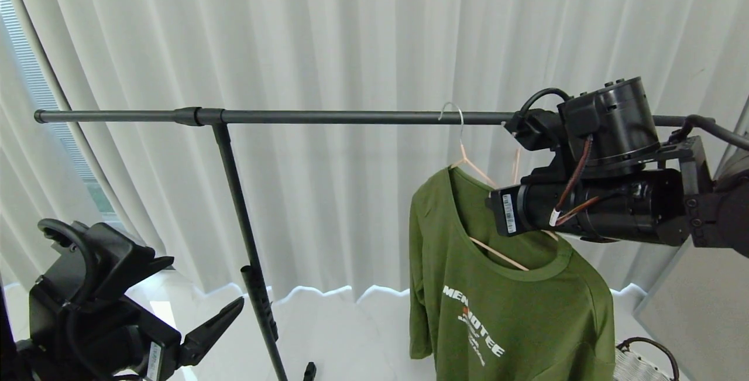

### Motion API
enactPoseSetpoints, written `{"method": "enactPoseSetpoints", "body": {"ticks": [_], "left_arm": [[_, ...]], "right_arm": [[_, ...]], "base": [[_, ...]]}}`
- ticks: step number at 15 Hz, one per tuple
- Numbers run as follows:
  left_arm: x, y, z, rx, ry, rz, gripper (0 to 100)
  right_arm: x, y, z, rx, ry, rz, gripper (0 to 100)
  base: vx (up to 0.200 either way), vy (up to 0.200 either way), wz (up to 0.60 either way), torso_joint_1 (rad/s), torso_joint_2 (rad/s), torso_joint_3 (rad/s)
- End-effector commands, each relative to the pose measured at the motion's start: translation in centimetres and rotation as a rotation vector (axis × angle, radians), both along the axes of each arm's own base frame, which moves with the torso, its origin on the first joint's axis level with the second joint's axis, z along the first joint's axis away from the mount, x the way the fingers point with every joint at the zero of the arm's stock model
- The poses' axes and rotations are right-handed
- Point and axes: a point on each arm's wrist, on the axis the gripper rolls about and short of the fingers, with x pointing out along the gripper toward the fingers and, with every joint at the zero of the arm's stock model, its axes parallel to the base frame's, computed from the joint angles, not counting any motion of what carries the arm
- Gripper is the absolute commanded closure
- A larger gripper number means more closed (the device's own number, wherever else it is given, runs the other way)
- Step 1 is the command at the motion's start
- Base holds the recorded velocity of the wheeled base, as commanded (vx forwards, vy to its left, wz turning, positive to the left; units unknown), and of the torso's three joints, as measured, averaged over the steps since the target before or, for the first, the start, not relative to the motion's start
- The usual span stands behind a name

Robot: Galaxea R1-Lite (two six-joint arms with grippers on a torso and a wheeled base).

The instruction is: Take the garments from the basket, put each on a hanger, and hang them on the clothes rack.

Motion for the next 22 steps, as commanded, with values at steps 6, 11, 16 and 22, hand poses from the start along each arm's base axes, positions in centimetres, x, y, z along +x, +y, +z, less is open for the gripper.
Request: {"method": "enactPoseSetpoints", "body": {"ticks": [6, 11, 16, 22], "left_arm": [[-0.1, 0.0, 0.0, -0.001, -0.001, -0.006, 0], [-0.1, 0.0, 0.0, -0.003, -0.004, -0.007, 0], [-0.2, 0.0, 0.1, -0.003, -0.005, -0.007, 0], [-0.2, 0.0, 0.0, -0.003, -0.004, -0.007, 0]], "right_arm": [[0.7, -0.5, 0.6, 0.042, -0.049, -0.025, 100], [2.7, -0.4, -0.6, 0.035, -0.042, -0.058, 100], [5.2, 0.7, -2.8, 0.019, -0.026, -0.076, 100], [7.2, 1.3, -3.2, 0.020, -0.032, -0.092, 100]], "base": [[0.033, 0.000, 0.00, 0.000, 0.00, 0.000], [0.000, 0.000, 0.00, 0.000, 0.00, 0.000], [0.000, 0.000, 0.00, 0.000, 0.00, 0.000], [0.000, 0.000, 0.00, 0.000, 0.00, 0.000]]}}
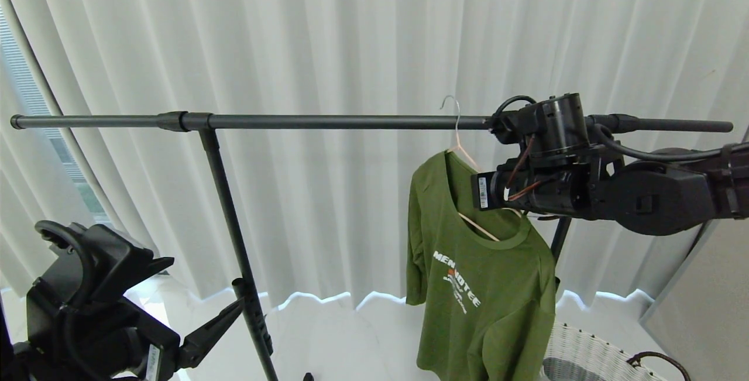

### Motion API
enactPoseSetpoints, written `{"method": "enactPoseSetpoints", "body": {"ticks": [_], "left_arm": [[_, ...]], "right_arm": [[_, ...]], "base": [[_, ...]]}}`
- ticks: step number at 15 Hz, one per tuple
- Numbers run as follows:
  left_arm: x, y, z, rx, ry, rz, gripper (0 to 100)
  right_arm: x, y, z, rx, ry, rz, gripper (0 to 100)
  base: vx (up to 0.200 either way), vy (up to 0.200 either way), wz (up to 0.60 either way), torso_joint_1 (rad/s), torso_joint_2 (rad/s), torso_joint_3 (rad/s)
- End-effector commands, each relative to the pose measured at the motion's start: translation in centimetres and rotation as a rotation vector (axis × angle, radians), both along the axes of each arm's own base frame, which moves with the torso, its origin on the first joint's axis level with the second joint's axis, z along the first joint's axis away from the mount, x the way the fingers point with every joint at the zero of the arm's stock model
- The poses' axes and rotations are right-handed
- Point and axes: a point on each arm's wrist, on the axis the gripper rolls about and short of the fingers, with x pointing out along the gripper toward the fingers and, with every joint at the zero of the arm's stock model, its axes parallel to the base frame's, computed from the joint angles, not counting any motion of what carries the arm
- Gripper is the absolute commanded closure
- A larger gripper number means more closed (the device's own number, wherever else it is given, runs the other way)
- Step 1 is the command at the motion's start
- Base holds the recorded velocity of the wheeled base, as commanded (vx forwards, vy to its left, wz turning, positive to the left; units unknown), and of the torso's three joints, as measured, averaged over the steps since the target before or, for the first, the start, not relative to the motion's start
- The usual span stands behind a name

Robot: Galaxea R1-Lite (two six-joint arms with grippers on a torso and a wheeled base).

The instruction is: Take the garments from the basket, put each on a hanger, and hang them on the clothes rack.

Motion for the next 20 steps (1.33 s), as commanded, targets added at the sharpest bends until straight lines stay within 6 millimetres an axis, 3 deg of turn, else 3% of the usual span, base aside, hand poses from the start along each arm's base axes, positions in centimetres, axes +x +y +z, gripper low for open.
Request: {"method": "enactPoseSetpoints", "body": {"ticks": [1, 8, 9, 12, 14, 18, 20], "left_arm": [[0.0, 0.0, 0.0, 0.001, 0.000, 0.000, 0], [-0.1, 0.0, 0.0, 0.001, 0.000, 0.000, 0], [-0.1, 0.0, 0.0, 0.000, -0.001, 0.000, 0], [-0.1, 0.0, 0.0, -0.001, -0.002, 0.000, 0], [-0.1, 0.1, 0.0, -0.003, -0.004, 0.007, 0], [0.0, 0.1, 0.0, 0.001, 0.000, 0.014, 0], [0.2, 0.7, -0.1, 0.004, 0.004, 0.056, 0]], "right_arm": [[0.3, 0.3, -0.8, -0.012, 0.016, 0.001, 100], [-0.3, 1.1, -1.1, -0.016, 0.023, 0.021, 100], [-0.4, 1.0, -1.0, -0.015, 0.022, 0.021, 0], [-1.2, 0.7, 0.1, 0.002, 0.000, 0.026, 0], [-3.1, -0.5, 2.0, 0.026, -0.037, 0.035, 0], [-8.8, -5.2, 4.3, -0.004, -0.065, 0.050, 0], [-11.5, -9.1, 5.0, -0.052, -0.104, 0.021, 0]], "base": [[0.000, 0.000, 0.00, 0.000, 0.00, 0.000], [0.000, 0.000, 0.00, 0.000, 0.00, 0.000], [0.000, 0.000, 0.00, 0.000, 0.00, 0.000], [0.000, 0.000, 0.00, 0.000, 0.00, 0.000], [0.000, 0.000, 0.00, 0.000, 0.00, 0.000], [0.000, 0.000, 0.00, 0.000, 0.00, 0.000], [0.000, 0.000, 0.00, 0.000, 0.00, 0.000]]}}
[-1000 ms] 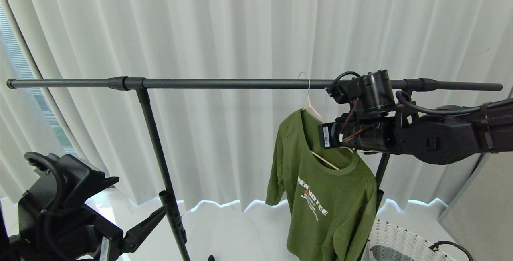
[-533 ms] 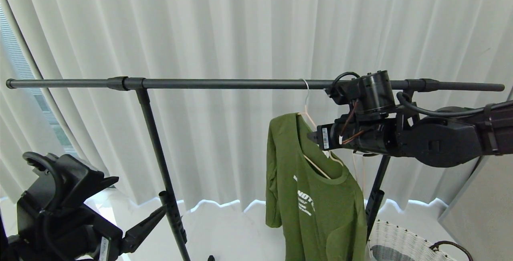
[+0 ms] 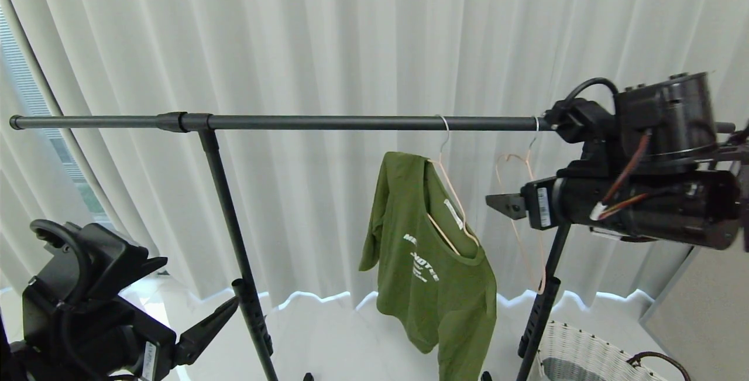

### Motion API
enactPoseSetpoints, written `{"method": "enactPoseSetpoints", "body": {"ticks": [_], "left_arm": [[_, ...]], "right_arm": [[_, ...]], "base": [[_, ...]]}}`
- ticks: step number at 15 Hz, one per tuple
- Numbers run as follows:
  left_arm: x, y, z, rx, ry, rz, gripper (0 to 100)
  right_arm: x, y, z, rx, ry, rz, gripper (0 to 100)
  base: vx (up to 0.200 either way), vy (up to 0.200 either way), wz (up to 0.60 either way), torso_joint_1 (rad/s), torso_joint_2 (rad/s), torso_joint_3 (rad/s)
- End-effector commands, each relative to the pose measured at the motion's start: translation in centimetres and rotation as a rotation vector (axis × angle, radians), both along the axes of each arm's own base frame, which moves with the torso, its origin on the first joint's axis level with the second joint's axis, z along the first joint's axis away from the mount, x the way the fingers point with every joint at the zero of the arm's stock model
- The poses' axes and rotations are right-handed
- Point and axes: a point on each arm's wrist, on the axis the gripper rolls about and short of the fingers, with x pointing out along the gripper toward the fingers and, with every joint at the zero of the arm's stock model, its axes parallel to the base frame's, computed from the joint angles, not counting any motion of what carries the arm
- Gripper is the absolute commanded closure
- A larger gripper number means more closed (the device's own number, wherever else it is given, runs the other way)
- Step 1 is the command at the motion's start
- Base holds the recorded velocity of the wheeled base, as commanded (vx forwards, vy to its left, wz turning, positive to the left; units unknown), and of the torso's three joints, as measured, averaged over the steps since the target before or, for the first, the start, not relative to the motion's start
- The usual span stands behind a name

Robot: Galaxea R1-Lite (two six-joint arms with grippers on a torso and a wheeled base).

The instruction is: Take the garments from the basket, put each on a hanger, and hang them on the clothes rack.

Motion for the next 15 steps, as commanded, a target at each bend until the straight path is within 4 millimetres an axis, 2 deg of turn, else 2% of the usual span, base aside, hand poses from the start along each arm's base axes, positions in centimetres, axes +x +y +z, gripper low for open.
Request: {"method": "enactPoseSetpoints", "body": {"ticks": [1, 3, 6, 7, 14, 15], "left_arm": [[0.3, 0.6, -0.1, 0.002, 0.006, 0.048, 0], [0.6, 1.6, -0.2, 0.005, 0.011, 0.127, 0], [0.6, 2.5, -0.6, 0.008, 0.024, 0.198, 0], [0.4, 2.7, -0.7, 0.010, 0.026, 0.208, 0], [0.0, 3.0, -0.8, 0.020, 0.018, 0.250, 0], [0.1, 3.0, -0.8, 0.018, 0.019, 0.251, 0]], "right_arm": [[-4.4, -6.0, 1.8, -0.033, -0.083, -0.066, 0], [-5.4, -9.6, 1.4, -0.116, -0.111, -0.164, 0], [-6.0, -13.4, -0.5, -0.255, -0.070, -0.302, 0], [-6.1, -14.1, -1.1, -0.284, -0.059, -0.325, 0], [-6.3, -16.4, -3.8, -0.385, -0.018, -0.424, 0], [-6.3, -16.6, -4.1, -0.405, -0.028, -0.430, 0]], "base": [[0.000, 0.000, 0.00, 0.000, 0.00, 0.000], [0.000, 0.000, 0.00, 0.000, 0.00, 0.000], [0.000, 0.000, 0.00, 0.000, 0.00, 0.000], [0.000, 0.000, 0.00, 0.000, 0.00, 0.000], [-0.200, 0.000, 0.00, 0.002, 0.00, 0.004], [0.000, 0.000, 0.00, 0.000, 0.00, 0.000]]}}
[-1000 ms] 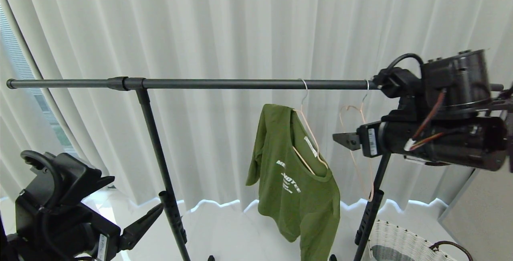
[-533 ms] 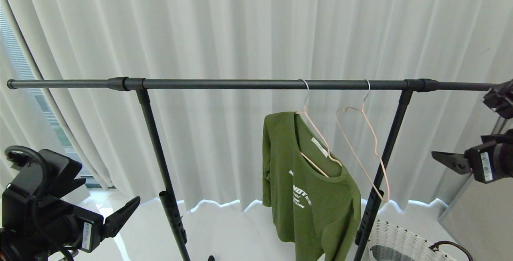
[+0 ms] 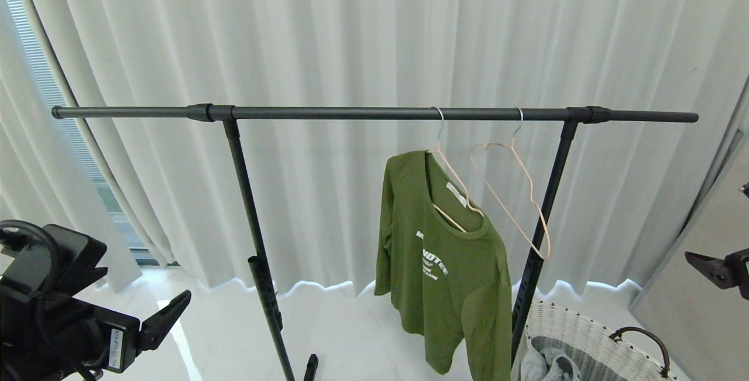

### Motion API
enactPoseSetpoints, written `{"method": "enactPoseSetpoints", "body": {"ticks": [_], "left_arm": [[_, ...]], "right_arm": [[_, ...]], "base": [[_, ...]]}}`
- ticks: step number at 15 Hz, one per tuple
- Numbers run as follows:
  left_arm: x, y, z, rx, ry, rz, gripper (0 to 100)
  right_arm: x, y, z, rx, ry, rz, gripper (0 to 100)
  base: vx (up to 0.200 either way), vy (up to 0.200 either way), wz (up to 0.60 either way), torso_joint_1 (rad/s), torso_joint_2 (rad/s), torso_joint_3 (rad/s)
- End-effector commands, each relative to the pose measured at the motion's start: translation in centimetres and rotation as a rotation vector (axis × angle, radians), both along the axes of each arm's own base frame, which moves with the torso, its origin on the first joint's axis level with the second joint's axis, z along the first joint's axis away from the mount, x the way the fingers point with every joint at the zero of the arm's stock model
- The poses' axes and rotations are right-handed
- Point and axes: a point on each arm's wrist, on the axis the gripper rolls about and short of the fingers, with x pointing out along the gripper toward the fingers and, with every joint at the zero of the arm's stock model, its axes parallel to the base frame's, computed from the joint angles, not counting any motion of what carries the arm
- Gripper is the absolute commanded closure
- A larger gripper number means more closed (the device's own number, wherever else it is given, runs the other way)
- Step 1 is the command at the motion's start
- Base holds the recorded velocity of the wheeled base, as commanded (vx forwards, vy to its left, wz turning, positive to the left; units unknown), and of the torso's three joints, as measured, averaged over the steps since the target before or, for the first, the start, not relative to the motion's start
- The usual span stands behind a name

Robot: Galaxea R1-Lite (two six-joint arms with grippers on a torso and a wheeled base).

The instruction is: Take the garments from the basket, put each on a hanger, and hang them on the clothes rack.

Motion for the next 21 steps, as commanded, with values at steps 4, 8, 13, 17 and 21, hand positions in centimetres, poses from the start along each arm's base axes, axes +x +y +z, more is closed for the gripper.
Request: {"method": "enactPoseSetpoints", "body": {"ticks": [4, 8, 13, 17, 21], "left_arm": [[0.1, 0.0, -0.1, 0.000, 0.006, 0.000, 0], [0.1, 0.0, -0.1, 0.001, 0.009, 0.000, 0], [0.1, 0.0, -0.1, 0.001, 0.009, -0.001, 0], [0.0, -0.1, -0.2, 0.008, 0.008, -0.007, 0], [-0.1, 0.0, -0.4, 0.004, 0.015, -0.006, 0]], "right_arm": [[-0.1, -0.7, -1.6, -0.054, 0.027, -0.020, 0], [0.0, -0.7, -1.8, -0.056, 0.036, -0.019, 0], [-0.2, -0.8, -2.0, -0.056, 0.042, -0.021, 0], [-0.4, -0.7, -2.7, -0.058, 0.065, -0.021, 0], [-0.8, -0.8, -3.2, -0.058, 0.082, -0.023, 0]], "base": [[0.000, 0.000, 0.00, 0.000, 0.00, 0.000], [0.000, 0.000, 0.00, 0.000, 0.00, 0.000], [0.000, 0.000, 0.00, -0.126, 0.31, 0.178], [0.000, 0.000, 0.00, -0.203, 0.51, 0.295], [0.000, 0.000, 0.00, -0.189, 0.50, 0.305]]}}
